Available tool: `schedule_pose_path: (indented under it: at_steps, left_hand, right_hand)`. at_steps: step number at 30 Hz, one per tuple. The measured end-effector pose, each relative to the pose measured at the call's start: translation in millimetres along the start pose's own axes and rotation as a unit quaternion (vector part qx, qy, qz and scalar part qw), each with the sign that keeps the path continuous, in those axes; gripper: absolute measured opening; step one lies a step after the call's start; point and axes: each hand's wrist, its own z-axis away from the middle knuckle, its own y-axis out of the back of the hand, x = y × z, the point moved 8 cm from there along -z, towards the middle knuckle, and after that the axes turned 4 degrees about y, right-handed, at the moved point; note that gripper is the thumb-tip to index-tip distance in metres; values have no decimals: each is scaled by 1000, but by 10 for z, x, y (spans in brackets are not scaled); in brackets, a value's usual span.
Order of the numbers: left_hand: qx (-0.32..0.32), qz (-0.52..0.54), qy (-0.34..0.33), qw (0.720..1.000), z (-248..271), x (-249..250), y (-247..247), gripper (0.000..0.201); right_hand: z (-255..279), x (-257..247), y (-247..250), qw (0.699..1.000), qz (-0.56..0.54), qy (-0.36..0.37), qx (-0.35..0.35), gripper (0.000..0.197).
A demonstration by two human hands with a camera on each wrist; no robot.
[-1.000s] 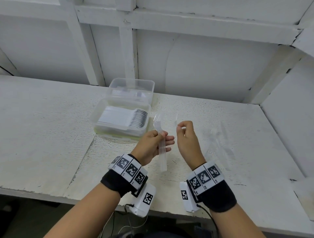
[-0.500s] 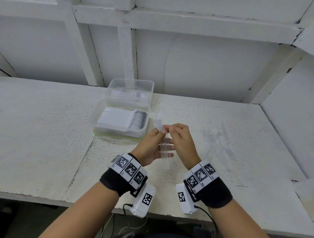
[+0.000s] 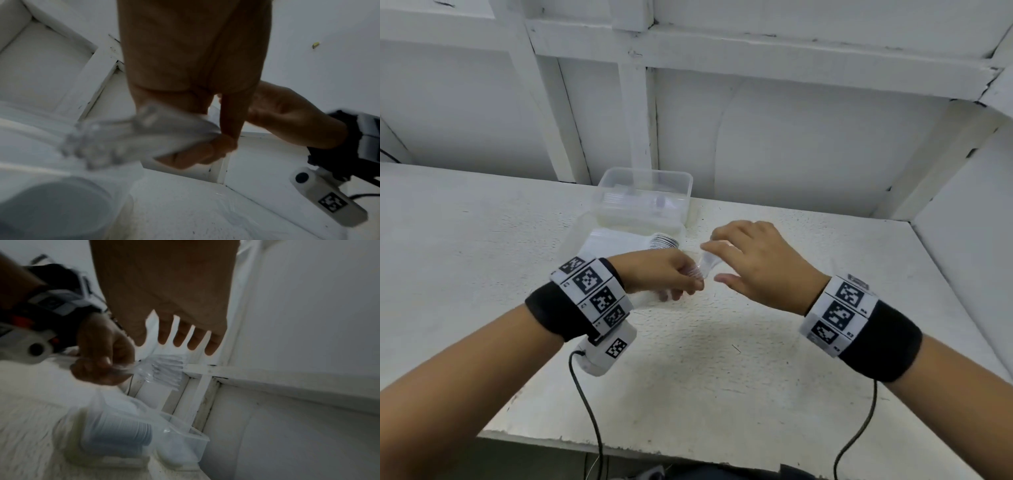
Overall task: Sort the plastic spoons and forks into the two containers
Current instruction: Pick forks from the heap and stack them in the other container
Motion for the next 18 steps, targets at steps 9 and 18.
schedule_pose_path:
  at_steps: [9, 18]
  left_hand:
    - [-106, -25, -33, 994, -95, 90, 150, 10]
    - [-111, 4, -19, 994, -315, 49, 576, 5]
  right_hand:
    - [-224, 75, -113, 991, -9, 93, -99, 27]
    - [-499, 391, -424, 972, -74, 77, -208, 41]
